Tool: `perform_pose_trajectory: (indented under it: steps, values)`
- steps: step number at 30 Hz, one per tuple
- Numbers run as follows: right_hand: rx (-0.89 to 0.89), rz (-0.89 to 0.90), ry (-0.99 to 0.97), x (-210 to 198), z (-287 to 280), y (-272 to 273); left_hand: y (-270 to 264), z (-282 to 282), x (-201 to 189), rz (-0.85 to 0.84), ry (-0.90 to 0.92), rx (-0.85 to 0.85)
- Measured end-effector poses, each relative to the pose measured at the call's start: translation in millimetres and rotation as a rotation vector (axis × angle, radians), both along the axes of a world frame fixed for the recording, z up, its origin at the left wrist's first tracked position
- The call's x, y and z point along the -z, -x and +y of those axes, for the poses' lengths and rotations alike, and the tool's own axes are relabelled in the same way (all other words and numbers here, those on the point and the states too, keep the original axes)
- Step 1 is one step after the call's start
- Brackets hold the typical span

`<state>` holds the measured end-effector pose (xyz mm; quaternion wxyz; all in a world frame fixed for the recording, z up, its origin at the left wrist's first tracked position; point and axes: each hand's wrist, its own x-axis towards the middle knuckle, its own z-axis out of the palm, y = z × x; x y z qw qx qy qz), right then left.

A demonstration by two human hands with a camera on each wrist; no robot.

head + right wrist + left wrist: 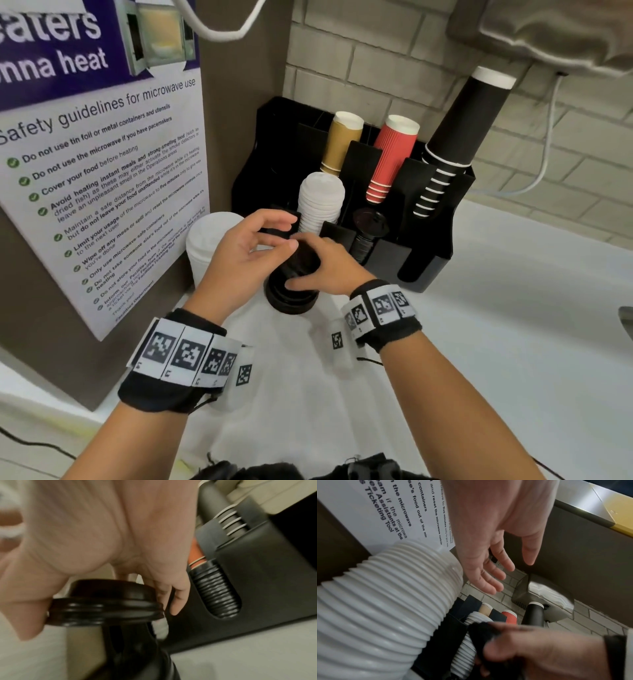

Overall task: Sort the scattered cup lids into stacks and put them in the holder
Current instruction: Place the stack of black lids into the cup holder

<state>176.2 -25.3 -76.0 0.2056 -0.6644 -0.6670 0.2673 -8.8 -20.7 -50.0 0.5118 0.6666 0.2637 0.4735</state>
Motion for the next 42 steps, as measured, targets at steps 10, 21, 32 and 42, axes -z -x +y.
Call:
perform_pose_trajectory:
  steps: [10, 21, 32, 42]
  values:
    - [-0.027, 0.797, -0.134, -41.6, -58.2, -2.9, -18.1, -6.8, 11.0, 0.017, 0.098, 0.255]
    - [0.054, 0.832, -0.111, -47.1, -69.8, -11.8, -27.5, -10.1, 14.0, -0.008, 0.109, 0.293]
    - [0.191, 0.492, -0.324, -75.2, -30.6, -46.2, -21.9, 1.7, 17.5, 0.003, 0.091, 0.135]
    - [0.215, -0.374, 0.012, -78.2, 33.0, -111.5, -6.6, 8.9, 19.5, 0.063, 0.033, 0.038]
